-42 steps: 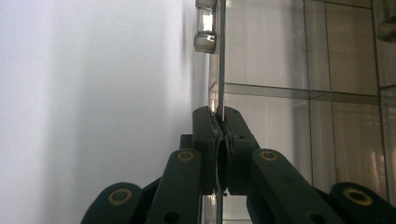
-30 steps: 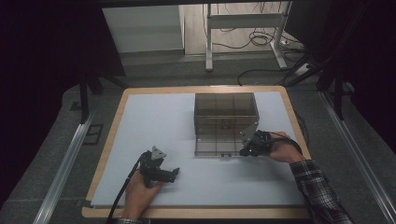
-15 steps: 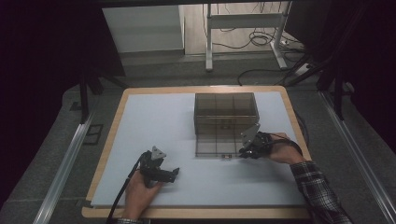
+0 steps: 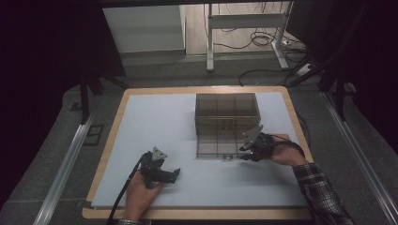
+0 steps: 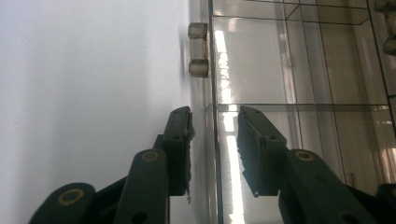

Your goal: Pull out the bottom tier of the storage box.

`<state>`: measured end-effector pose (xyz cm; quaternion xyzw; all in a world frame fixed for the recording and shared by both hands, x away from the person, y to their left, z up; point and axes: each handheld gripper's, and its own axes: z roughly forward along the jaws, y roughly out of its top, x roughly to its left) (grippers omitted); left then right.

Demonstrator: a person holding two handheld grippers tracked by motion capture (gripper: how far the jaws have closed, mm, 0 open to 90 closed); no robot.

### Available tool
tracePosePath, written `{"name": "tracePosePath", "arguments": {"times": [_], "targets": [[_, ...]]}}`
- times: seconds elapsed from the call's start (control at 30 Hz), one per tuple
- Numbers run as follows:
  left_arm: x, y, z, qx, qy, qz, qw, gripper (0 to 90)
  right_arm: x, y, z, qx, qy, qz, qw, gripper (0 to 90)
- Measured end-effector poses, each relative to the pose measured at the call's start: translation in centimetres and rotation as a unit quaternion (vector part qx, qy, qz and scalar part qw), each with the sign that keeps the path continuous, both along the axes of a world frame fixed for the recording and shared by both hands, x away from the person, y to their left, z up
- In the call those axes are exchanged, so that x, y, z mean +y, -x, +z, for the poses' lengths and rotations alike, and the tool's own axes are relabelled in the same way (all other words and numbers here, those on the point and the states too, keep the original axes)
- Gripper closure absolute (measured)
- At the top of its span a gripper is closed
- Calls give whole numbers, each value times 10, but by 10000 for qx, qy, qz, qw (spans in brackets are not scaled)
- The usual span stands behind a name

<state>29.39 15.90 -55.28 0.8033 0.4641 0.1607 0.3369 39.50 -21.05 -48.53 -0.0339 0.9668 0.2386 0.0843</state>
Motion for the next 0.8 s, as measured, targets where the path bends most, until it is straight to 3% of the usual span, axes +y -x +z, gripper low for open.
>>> {"name": "tracePosePath", "arguments": {"times": [0.8], "targets": [[0, 0, 0, -8, -7, -8, 10000, 0, -2, 15, 8, -125, -317, -388, 9987, 427]]}}
